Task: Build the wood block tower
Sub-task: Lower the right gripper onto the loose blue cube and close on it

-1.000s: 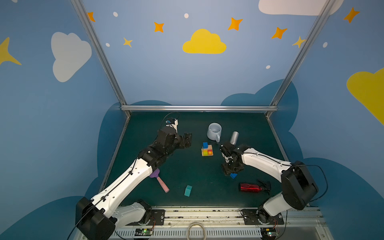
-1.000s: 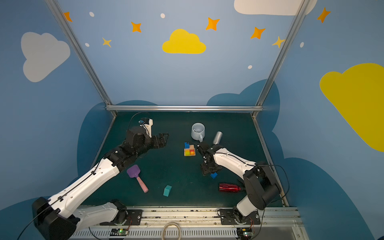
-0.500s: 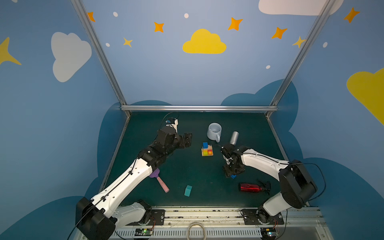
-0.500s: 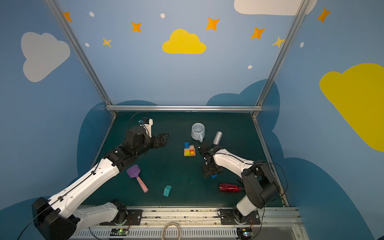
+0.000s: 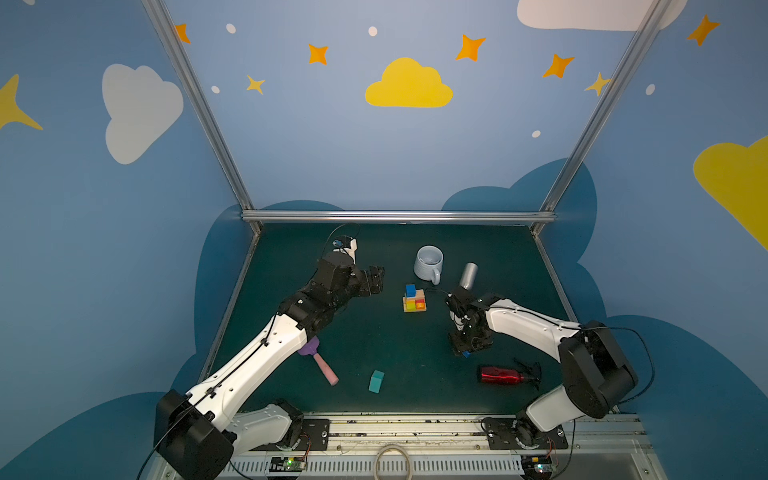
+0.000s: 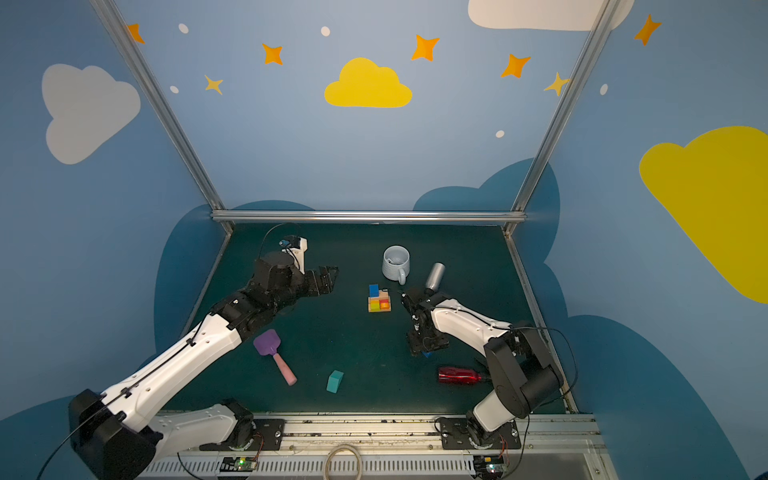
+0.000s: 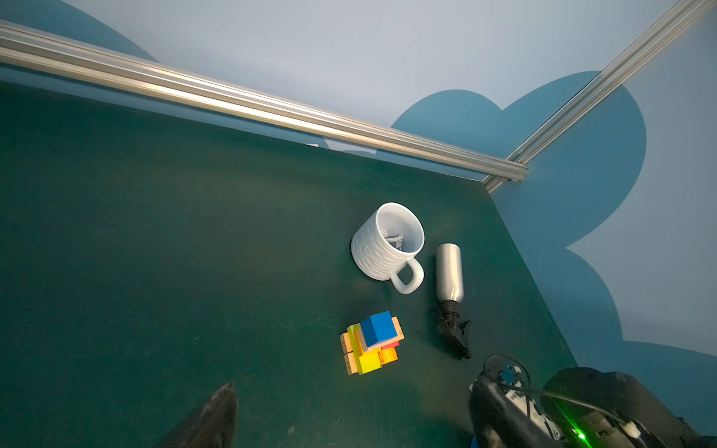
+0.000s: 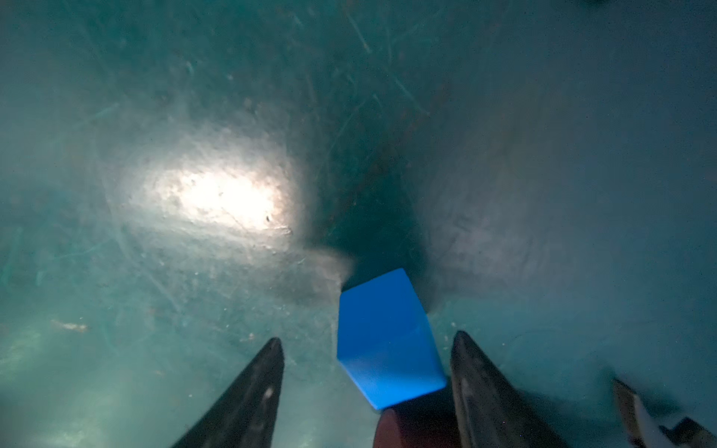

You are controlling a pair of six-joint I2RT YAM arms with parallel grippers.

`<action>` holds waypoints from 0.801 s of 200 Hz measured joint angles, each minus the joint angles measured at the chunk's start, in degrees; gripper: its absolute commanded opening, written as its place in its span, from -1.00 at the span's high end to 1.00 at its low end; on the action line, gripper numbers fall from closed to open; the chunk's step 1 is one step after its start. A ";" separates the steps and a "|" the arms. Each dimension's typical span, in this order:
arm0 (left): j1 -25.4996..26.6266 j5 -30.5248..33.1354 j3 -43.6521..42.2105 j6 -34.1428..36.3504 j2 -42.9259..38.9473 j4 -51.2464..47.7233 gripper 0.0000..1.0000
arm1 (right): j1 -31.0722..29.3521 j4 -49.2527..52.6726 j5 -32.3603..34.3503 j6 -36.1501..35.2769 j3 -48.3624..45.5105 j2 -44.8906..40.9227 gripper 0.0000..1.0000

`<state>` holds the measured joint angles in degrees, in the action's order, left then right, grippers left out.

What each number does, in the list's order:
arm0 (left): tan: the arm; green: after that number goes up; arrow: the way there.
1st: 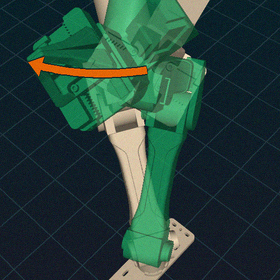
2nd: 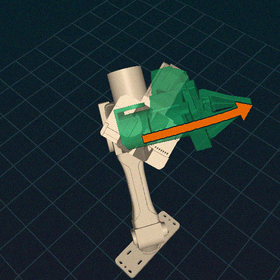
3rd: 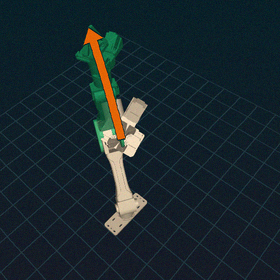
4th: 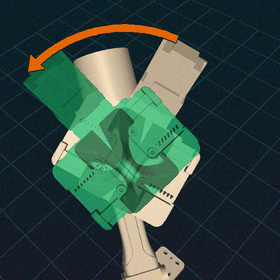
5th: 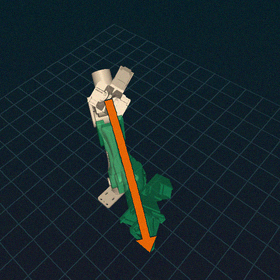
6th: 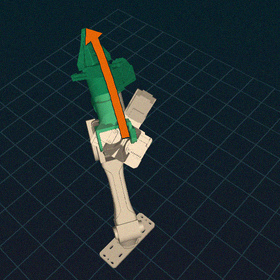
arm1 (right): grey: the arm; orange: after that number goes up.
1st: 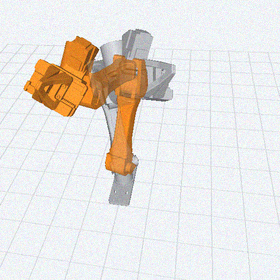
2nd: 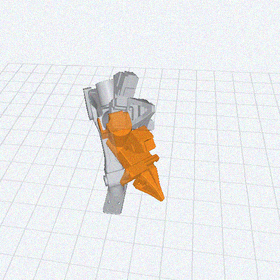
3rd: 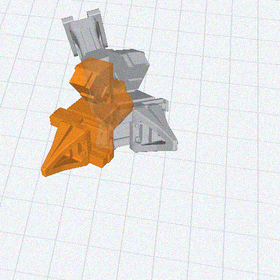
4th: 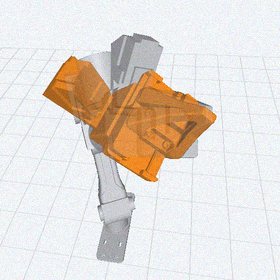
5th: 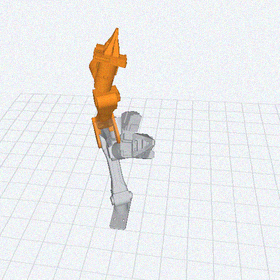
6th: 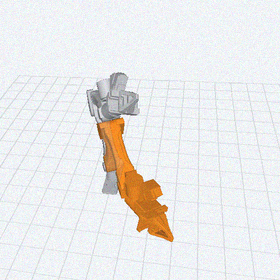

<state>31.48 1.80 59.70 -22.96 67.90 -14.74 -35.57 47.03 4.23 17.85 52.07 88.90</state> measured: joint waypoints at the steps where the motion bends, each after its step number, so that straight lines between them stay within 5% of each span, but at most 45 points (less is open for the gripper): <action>1: 0.00 0.00 0.00 0.00 0.00 0.00 -0.85 | 0.00 -0.02 -0.02 0.00 -0.02 -0.02 -0.27; 160: -0.35 -1.11 0.00 -0.42 0.44 0.02 -0.85 | -1.68 -0.52 -3.48 4.17 -0.70 -1.53 0.09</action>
<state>31.14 0.69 59.70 -23.38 68.34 -14.72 -37.26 46.50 0.75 22.02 51.37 87.37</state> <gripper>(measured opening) 0.926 0.462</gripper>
